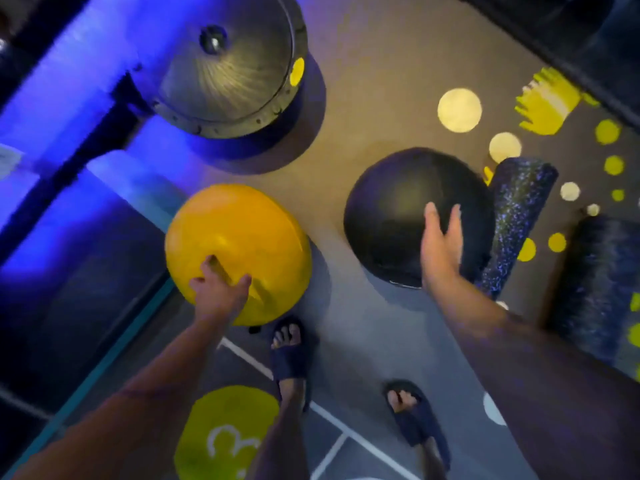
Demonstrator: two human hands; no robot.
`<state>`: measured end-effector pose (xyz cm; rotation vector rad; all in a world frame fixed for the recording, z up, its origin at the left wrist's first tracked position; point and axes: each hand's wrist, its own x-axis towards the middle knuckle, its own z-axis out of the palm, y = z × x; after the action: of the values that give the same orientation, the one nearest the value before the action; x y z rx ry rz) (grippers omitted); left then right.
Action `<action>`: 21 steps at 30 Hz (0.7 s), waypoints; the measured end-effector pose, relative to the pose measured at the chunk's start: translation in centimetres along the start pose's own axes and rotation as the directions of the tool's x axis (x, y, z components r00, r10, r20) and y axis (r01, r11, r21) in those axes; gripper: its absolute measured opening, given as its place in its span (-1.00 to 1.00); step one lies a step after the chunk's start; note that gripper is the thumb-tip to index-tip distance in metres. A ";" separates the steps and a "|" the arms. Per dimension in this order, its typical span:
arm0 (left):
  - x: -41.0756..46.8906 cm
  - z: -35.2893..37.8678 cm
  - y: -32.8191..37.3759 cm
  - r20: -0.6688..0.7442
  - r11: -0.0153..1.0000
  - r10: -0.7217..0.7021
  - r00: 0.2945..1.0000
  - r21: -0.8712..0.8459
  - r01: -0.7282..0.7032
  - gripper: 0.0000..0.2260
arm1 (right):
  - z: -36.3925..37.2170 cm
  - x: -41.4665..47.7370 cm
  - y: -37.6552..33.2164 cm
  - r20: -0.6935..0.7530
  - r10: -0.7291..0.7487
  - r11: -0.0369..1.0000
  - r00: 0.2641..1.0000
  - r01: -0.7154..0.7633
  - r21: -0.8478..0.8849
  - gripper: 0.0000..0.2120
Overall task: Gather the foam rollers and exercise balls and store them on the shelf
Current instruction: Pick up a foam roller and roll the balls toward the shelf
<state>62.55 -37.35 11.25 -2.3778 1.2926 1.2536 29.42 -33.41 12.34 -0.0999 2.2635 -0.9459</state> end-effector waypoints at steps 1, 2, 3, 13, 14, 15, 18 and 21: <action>0.8 -1.1 0.4 0.052 0.999 -0.013 0.999 0.035 0.012 -0.22 | 0.0 -0.1 -0.3 -0.008 -0.013 0.998 1.000 0.014 0.060 -0.37; 1.7 -1.7 0.3 0.103 0.997 -0.011 0.995 0.073 0.003 -0.20 | 0.0 0.0 -0.1 -0.028 -0.033 0.998 0.999 0.035 0.061 -0.43; 2.3 -2.0 0.6 0.146 0.994 -0.005 0.989 0.111 -0.011 -0.18 | 0.0 0.0 0.3 -0.040 -0.044 0.999 0.998 0.043 -0.012 -0.47; 5.7 1.4 12.8 0.308 0.913 0.252 0.917 0.238 -0.331 -0.34 | 3.4 -0.1 9.9 0.113 0.525 0.850 0.843 -0.514 -0.112 -0.09; 7.0 1.0 13.9 0.313 0.871 0.301 0.901 0.293 -0.393 -0.35 | 4.0 -0.3 9.2 0.142 0.499 0.865 0.855 -0.484 -0.130 -0.01; 8.3 0.7 14.8 0.327 0.814 0.350 0.878 0.357 -0.458 -0.34 | 4.5 -0.2 8.0 0.167 0.456 0.889 0.874 -0.441 -0.122 0.00; 9.8 1.2 17.9 0.387 0.842 0.388 0.837 0.221 -0.492 -0.34 | 7.1 1.8 3.3 0.174 0.353 0.935 0.919 -0.352 -0.036 0.00; 9.8 1.1 18.7 0.095 0.882 0.373 0.923 -0.346 -0.321 -0.48 | 9.9 4.2 -1.1 -0.032 0.399 0.910 0.916 -0.400 -0.108 0.08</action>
<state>50.46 -54.36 7.75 -2.2427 1.6234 1.8514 32.06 -41.54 5.65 0.3110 2.2248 -0.6006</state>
